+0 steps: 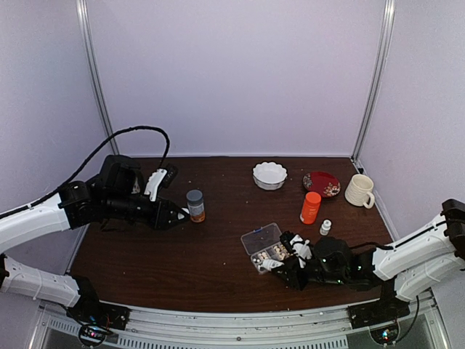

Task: Sort the pills into containers
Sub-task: Pour the pill into the compartment of the pill container.

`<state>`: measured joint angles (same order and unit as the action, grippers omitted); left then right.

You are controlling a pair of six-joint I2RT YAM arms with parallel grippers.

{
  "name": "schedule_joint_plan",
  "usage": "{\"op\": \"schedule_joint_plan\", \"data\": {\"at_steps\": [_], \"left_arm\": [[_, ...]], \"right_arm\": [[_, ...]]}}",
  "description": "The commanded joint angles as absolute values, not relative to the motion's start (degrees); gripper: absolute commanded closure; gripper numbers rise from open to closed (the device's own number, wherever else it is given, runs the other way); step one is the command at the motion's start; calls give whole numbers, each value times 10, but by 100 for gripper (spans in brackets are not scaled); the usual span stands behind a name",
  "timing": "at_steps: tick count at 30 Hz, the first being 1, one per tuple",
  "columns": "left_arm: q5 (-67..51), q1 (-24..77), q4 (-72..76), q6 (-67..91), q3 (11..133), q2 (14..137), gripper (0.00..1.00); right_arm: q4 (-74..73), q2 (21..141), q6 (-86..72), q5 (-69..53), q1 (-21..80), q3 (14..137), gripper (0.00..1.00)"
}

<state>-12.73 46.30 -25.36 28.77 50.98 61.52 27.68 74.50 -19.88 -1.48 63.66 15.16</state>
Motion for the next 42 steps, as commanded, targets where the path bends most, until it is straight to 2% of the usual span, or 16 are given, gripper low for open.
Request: {"op": "schedule_joint_plan", "data": {"at_steps": [1,5,8,11,14,17,20,24,27,31,42], "left_arm": [[-132,460,-232,284,520,617,100],[-133,460,-231,284,520,618,100],[-134,460,-232,283,522,620,100],[-133,460,-234,283,522,618,100],[-133,460,-234,283,522,620,100],[-133,460,-234,283,521,620,100],[-132,459,-234,283,521,620,100],[-132,460,-234,284,520,620,100],[-134,460,-234,284,521,621,100],[-134,459,-234,284,520,620,100],[-136,460,-234,285,521,619,100]], "right_arm": [[304,748,-203,-24,640,151,100],[248,761,-192,-11,640,178,100],[312,755,-205,-21,640,152,100],[248,765,-191,-11,641,180,100],[301,752,-200,-18,642,154,100],[240,757,-190,-3,642,181,100],[291,748,-196,-19,642,159,100],[239,758,-187,-8,643,183,100],[304,744,-202,-17,643,152,100],[271,749,-196,-13,643,167,100],[322,742,-198,15,641,165,100]]}}
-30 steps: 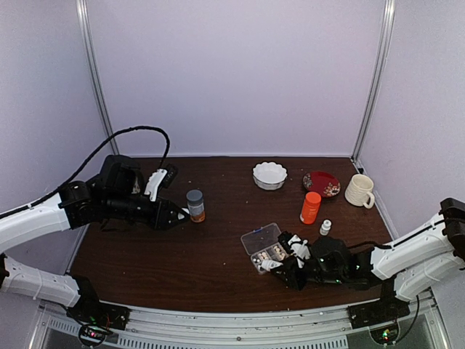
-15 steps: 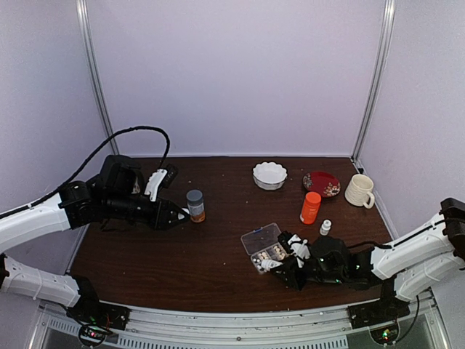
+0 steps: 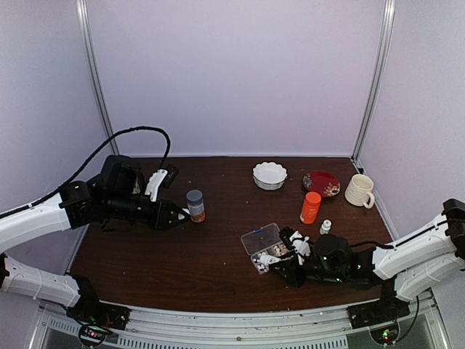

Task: Sort the pills into containers
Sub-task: Pour the pill into the compartment of the pill container.

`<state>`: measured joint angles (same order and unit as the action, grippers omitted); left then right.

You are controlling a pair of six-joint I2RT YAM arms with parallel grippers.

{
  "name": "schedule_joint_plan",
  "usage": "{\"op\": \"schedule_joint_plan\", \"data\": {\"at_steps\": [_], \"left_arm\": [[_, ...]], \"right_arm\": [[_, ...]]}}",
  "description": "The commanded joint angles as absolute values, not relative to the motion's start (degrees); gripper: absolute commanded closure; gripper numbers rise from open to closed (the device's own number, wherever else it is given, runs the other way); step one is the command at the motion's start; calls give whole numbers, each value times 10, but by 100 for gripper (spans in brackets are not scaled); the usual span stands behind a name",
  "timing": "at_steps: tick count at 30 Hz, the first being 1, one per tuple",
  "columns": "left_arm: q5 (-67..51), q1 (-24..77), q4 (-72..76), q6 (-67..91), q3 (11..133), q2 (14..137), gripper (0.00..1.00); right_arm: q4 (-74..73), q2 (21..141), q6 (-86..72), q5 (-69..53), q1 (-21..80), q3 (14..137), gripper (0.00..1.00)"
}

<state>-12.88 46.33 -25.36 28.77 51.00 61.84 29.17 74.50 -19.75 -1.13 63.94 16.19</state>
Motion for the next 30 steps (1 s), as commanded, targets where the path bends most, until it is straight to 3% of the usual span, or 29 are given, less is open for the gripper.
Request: {"op": "schedule_joint_plan", "data": {"at_steps": [1,30], "left_arm": [[-136,460,-234,285,521,618,100],[-136,460,-240,281,526,621,100]], "right_arm": [[325,746,-197,14,640,167,100],[250,813,-177,12,628,235,100]]}}
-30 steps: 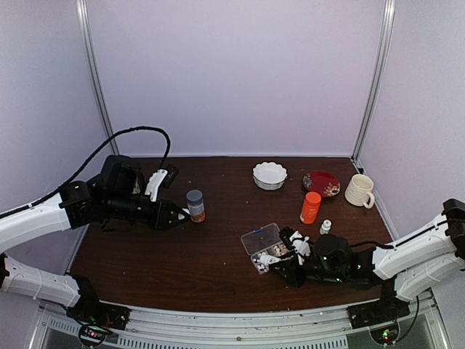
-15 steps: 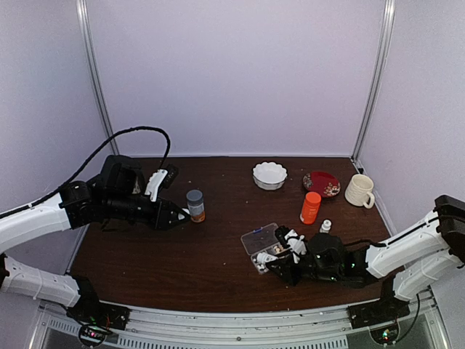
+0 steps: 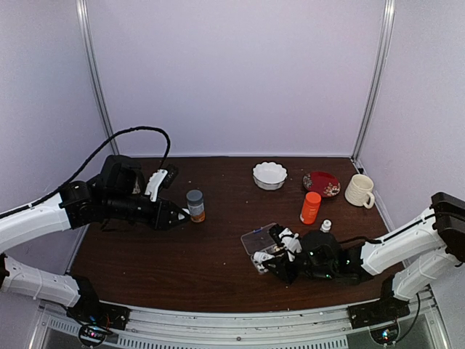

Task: Sort the pills into containers
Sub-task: Pour the pill into the compartment of the pill container, then place the lid of the pill bottle on the pill bottle.

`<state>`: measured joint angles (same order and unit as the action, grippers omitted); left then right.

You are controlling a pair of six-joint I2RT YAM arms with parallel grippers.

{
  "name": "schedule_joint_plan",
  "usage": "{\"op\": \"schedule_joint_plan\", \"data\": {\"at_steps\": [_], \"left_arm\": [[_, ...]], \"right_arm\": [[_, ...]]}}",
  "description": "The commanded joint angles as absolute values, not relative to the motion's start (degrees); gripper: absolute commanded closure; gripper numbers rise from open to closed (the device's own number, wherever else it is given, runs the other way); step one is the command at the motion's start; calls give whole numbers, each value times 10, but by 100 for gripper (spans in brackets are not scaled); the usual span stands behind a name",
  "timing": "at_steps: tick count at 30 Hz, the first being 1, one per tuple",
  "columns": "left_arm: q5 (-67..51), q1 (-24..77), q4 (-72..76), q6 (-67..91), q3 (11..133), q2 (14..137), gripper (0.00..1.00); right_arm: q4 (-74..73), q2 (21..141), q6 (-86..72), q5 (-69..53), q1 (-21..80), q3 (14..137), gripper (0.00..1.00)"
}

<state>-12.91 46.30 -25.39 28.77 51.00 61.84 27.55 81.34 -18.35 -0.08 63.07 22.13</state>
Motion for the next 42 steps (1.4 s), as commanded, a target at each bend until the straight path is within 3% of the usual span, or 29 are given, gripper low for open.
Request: {"op": "schedule_joint_plan", "data": {"at_steps": [1,8,11,14,17,21,31,42], "left_arm": [[-136,460,-240,282,526,621,100],[-136,460,-240,281,526,624,100],[-137,460,-240,281,527,625,100],[-136,460,-240,282,524,622,100],[-136,460,-240,282,524,621,100],[-136,460,-240,283,524,621,100],[-141,460,-240,286,525,620,100],[-205,461,-241,321,579,614,100]], "right_arm": [[237,814,-173,10,628,240,100],[225,808,-171,14,628,242,100],[289,798,-183,6,628,212,100],[224,806,-176,16,628,239,100],[276,796,-183,6,628,215,100],[229,805,-175,13,628,236,100],[353,774,-187,2,628,176,100],[444,638,-136,2,628,115,100]]}}
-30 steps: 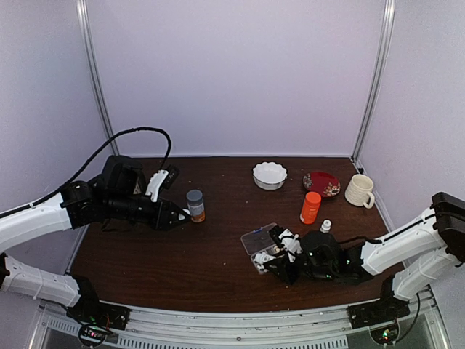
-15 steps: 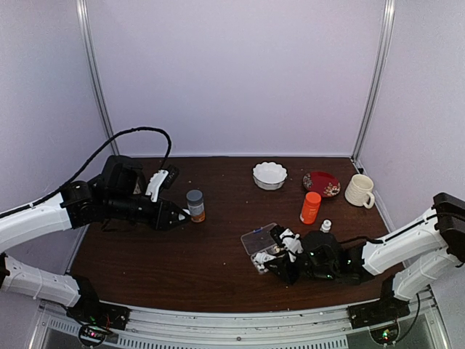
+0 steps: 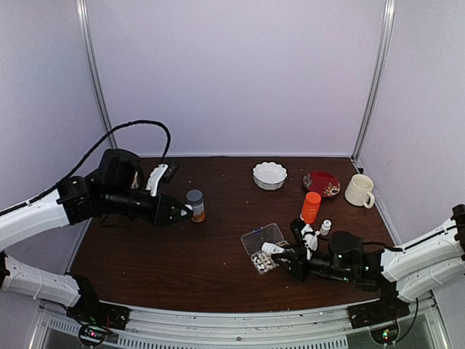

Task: Sort the pills into containers
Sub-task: Place the lid of the pill bottle on the pill bottle.

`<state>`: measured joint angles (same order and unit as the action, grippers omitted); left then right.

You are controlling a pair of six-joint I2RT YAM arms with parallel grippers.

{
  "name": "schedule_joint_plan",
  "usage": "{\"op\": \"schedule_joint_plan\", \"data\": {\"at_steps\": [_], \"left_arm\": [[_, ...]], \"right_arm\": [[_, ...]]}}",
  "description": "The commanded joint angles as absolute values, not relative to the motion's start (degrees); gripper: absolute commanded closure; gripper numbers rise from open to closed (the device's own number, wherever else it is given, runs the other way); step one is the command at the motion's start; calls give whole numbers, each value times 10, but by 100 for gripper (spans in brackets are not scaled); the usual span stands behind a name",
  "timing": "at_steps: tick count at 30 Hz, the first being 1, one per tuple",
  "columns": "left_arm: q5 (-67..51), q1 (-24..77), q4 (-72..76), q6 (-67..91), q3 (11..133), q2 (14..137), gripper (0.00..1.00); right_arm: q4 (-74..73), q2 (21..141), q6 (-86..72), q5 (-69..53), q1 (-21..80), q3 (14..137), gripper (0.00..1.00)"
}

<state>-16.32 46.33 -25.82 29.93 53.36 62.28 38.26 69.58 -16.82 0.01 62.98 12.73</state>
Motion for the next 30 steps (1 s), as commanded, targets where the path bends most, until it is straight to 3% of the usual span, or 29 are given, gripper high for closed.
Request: {"op": "schedule_joint_plan", "data": {"at_steps": [1,8,14,21,30], "left_arm": [[-214,461,-241,324,588,613,100],[-259,460,-239,359,640,615,100],[-321,461,-189,430,668,633,100],[-366,476,-147,501,730,653,100],[-389,511,-76,596,752,677,100]], "right_arm": [[447,618,-127,-9,628,116,100],[428,493,-83,-12,628,137,100],[425,453,-33,-47,628,188,100],[535,498,18,-133,628,287,100],[504,641,47,-242,631,436,100]]}}
